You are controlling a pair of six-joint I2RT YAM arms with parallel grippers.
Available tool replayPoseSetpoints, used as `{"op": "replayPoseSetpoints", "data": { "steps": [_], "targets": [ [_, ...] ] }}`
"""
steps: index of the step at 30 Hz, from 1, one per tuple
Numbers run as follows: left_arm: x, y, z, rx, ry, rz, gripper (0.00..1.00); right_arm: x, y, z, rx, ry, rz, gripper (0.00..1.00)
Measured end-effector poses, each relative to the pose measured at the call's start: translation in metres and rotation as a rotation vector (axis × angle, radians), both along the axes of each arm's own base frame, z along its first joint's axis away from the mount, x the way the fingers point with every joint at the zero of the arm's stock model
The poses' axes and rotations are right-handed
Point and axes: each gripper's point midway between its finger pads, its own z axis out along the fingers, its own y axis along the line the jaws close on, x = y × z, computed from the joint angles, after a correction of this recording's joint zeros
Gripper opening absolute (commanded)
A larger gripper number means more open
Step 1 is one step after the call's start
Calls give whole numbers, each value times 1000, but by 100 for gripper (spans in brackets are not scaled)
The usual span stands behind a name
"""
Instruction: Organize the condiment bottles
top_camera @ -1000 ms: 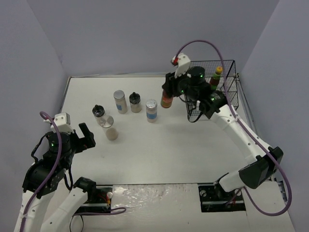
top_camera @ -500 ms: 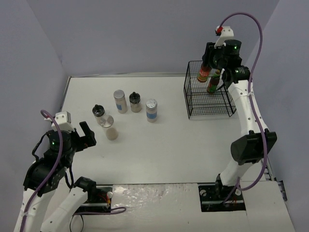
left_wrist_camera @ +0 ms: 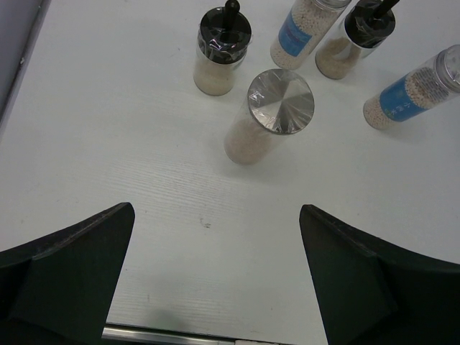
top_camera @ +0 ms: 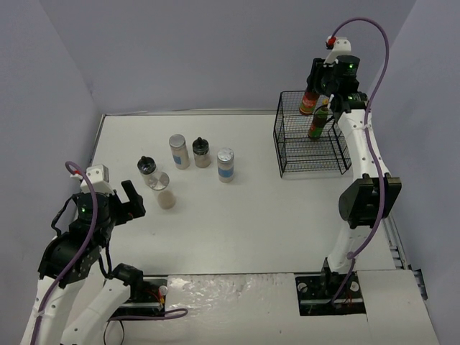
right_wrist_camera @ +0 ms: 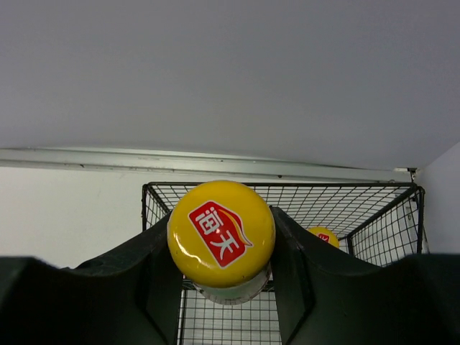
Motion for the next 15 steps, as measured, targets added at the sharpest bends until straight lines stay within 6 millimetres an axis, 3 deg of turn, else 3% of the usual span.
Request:
{"op": "replayPoseSetpoints", "data": {
  "steps": [10,15],
  "targets": [
    [3,-2,-3,-13,8,7,97,12,3,4,2,-53,23,0],
    [4,-3,-3,-20,8,9,97,19,4,-21,1,-54,32,0]
  ]
}}
